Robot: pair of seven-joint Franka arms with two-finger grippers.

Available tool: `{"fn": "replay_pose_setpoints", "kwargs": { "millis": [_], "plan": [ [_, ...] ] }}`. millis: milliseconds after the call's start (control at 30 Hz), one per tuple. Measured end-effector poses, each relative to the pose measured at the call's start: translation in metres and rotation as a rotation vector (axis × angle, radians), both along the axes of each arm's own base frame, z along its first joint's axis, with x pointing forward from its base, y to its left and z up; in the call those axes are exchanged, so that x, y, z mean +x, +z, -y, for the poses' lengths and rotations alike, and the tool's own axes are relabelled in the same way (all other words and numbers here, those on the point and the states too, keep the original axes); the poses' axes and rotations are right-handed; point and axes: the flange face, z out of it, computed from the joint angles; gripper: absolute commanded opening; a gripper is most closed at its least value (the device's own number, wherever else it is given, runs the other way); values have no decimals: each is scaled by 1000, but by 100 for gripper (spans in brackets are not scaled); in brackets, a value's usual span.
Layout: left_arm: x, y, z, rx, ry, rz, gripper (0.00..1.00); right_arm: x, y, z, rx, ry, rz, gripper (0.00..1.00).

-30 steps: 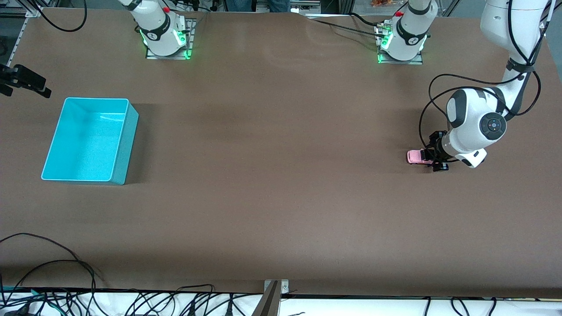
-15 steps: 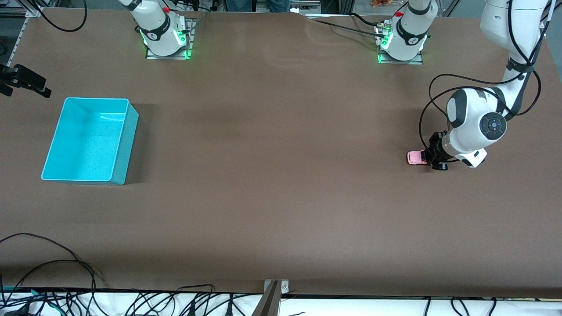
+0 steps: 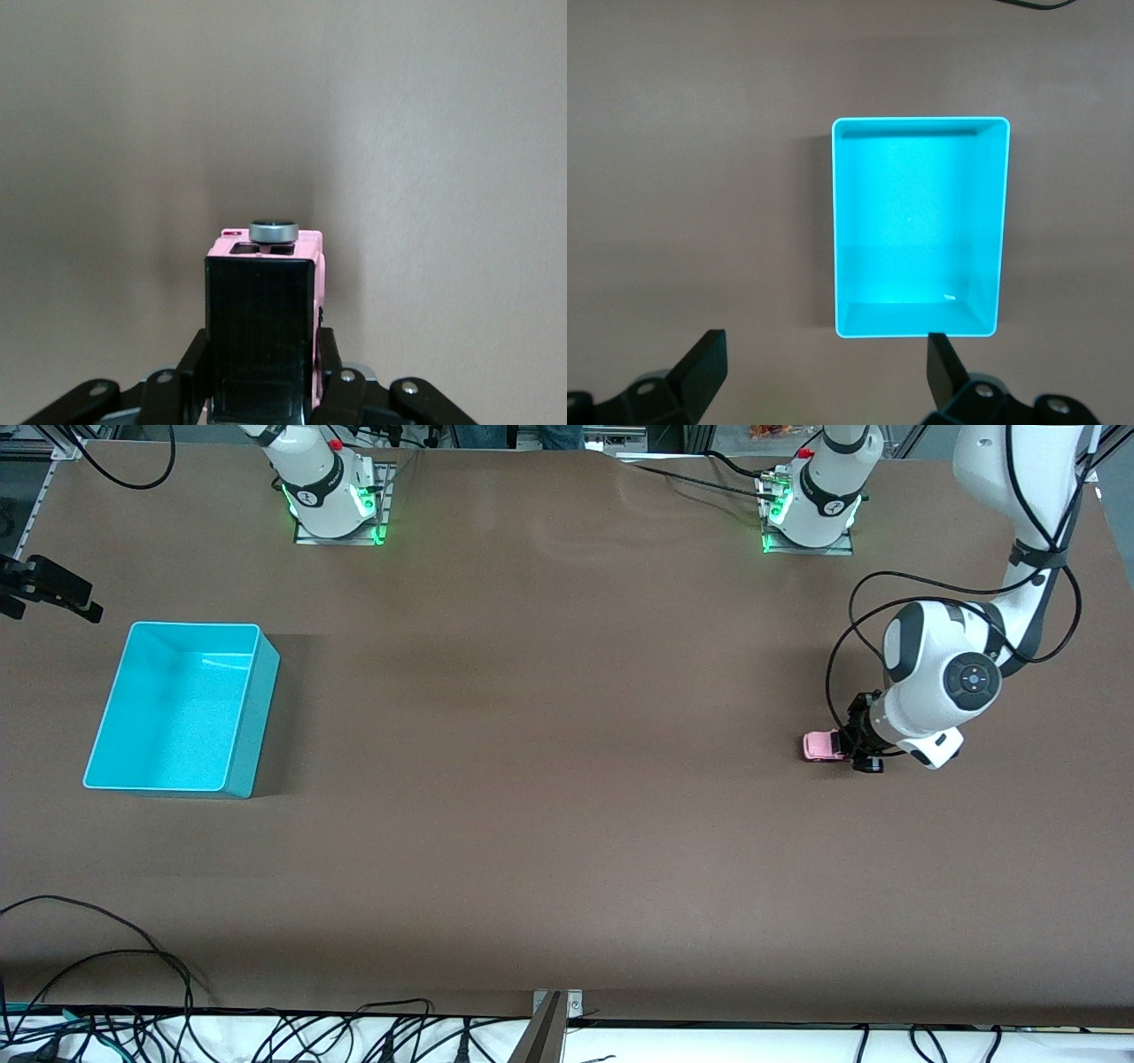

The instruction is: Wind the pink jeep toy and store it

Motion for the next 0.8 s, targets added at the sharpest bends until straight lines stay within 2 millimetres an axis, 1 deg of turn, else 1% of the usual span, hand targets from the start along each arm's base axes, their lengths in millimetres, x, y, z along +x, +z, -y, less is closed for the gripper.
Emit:
{"fn": "replay_pose_setpoints", "kwargs": {
  "millis": [167, 267, 467, 667, 801],
  "plan": [
    [-4, -6, 26, 10, 37, -12, 12, 0, 0, 0, 0, 0, 0, 100],
    [-6, -10, 37, 14, 50, -18, 12, 0, 0, 0, 0, 0, 0, 100],
    [-6, -14, 42, 13, 58, -10, 12, 0, 0, 2, 0, -4, 0, 100],
    [-6, -26, 43, 12, 62, -1, 12, 0, 0, 2, 0, -5, 0, 100],
    [-6, -26, 43, 11, 61, 0, 12, 0, 0, 3, 0, -5, 0, 100]
  ]
}}
